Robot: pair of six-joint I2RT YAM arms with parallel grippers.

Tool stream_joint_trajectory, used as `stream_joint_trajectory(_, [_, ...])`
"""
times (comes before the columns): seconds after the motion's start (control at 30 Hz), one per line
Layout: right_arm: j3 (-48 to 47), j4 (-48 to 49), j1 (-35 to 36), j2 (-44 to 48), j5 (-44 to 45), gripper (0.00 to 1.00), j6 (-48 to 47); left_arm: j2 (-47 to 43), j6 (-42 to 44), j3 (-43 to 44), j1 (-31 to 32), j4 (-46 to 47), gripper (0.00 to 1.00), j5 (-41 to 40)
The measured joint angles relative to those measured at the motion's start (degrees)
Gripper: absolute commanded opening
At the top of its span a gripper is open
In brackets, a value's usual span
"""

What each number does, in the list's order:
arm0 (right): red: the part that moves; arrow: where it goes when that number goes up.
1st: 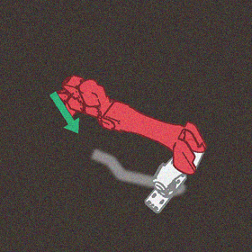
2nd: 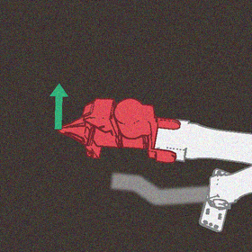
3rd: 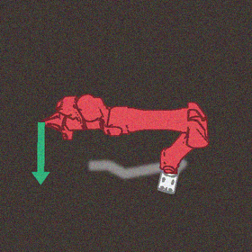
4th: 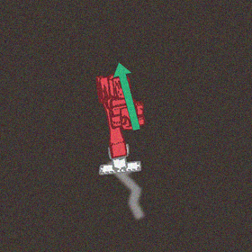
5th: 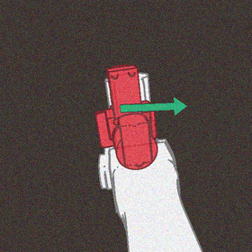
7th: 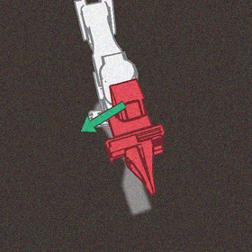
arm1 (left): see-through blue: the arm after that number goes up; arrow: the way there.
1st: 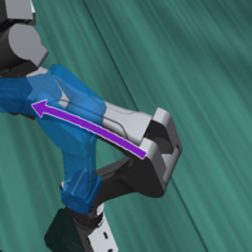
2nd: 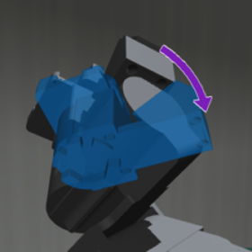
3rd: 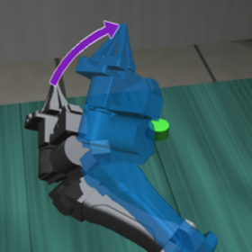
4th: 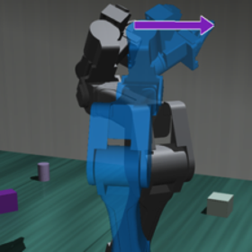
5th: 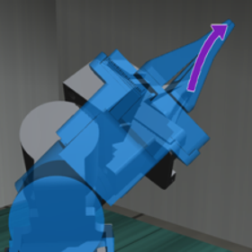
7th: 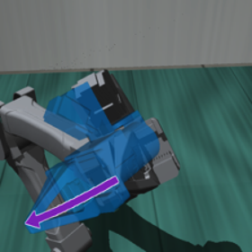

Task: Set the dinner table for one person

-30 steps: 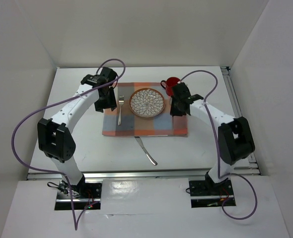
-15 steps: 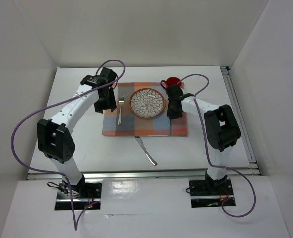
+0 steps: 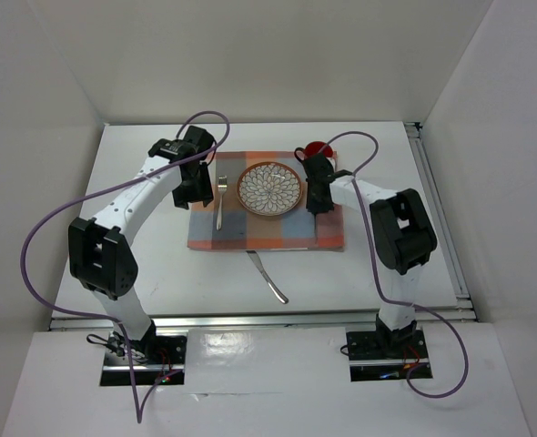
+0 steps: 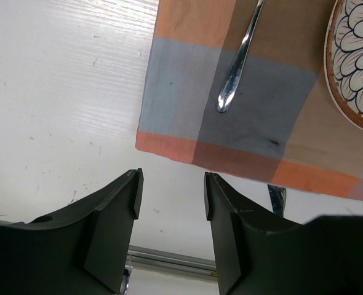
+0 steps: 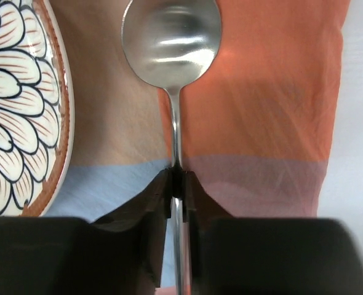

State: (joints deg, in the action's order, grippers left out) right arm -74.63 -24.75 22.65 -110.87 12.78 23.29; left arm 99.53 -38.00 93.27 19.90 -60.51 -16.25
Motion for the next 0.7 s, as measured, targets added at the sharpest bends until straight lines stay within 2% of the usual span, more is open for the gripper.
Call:
stream_joint_trajectory(0.03, [-0.04, 0.09, 0.09, -0.13, 0.11, 0.29, -0.2, 0.0, -0.02, -0.04, 0.0, 0.02, 0.61, 0.0])
stream_joint_trajectory(0.07, [-0.04, 0.11, 0.09, -0.15, 0.13, 0.41, -0.44, 0.0, -0.02, -0.04, 0.0, 0.04, 0.61, 0.0])
stream_joint_trajectory(0.13, [-0.04, 0.24, 0.31, -0.15, 0.24, 0.45, -0.57, 0.0, -0.02, -0.04, 0.0, 0.04, 0.61, 0.02])
stream_joint_trajectory(0.3, [0.11, 0.22, 0.57, 1.09, 0.52, 0.45, -0.87, 0.0, 0.0, -0.04, 0.0, 0.07, 0.61, 0.02])
stream_joint_trajectory(0.47, [2.51, -0.11, 1.05, 9.7, 1.09, 0.46, -0.83, 0.0, -0.02, -0.07, 0.0, 0.09, 0.61, 0.02])
stream_joint_trajectory(0.5, [4.07, -0.09, 1.77, 13.49, 1.14, 0.59, -1.14, -0.02, -0.02, -0.07, 0.0, 0.09, 0.61, 0.02])
stream_joint_trajectory(0.53, [4.46, -0.22, 2.08, 14.53, 1.2, 0.59, -1.25, -0.02, -0.02, -0.07, 0.0, 0.09, 0.61, 0.02])
stream_joint_trajectory(0.6, [7.26, 0.09, 5.07, 19.56, 0.55, 0.74, -2.16, -0.04, -0.02, -0.07, 0.0, 0.07, 0.61, -0.02])
stream_joint_trajectory(0.7, [11.37, -0.26, 14.34, 24.79, -1.31, 0.76, -3.65, -0.07, -0.02, 0.02, 0.0, -0.04, 0.61, -0.15])
